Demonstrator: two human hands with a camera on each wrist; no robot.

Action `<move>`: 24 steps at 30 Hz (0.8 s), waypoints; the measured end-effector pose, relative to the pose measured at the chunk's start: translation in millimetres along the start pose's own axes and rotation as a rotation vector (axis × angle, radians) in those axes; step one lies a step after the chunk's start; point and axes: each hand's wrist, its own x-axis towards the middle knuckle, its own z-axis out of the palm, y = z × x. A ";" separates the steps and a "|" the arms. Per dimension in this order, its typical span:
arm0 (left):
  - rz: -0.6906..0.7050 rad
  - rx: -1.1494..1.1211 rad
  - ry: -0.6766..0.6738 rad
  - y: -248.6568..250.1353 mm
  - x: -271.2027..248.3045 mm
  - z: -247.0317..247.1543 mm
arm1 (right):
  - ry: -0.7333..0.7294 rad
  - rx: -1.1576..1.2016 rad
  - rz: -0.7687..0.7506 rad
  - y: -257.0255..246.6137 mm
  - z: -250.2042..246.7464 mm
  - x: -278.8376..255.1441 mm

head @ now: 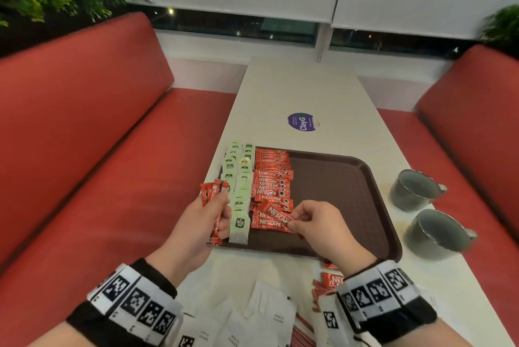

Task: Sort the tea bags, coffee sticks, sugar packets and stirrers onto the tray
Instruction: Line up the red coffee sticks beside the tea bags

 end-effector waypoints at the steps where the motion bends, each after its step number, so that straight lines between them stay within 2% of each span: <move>1: -0.043 -0.040 0.026 -0.8 2.2 -3.0 | 0.003 -0.132 -0.004 1.4 1.0 5.6; 4: -0.137 -0.119 0.058 -4.2 3.9 -7.6 | -0.107 -0.412 -0.009 -0.1 10.7 17.2; 7: -0.173 -0.146 0.065 -7.9 1.6 -9.9 | -0.190 -0.497 0.024 -3.6 20.4 26.5; 12: -0.205 -0.096 0.083 -12.7 1.2 -13.1 | -0.194 -0.592 0.042 -6.5 35.1 40.1; 15: -0.192 -0.044 0.049 -11.8 -0.3 -10.6 | -0.191 -0.638 0.035 -4.9 41.1 44.3; 24: -0.179 0.051 -0.010 -15.2 1.5 -2.4 | -0.178 -0.799 -0.081 -4.9 43.7 47.1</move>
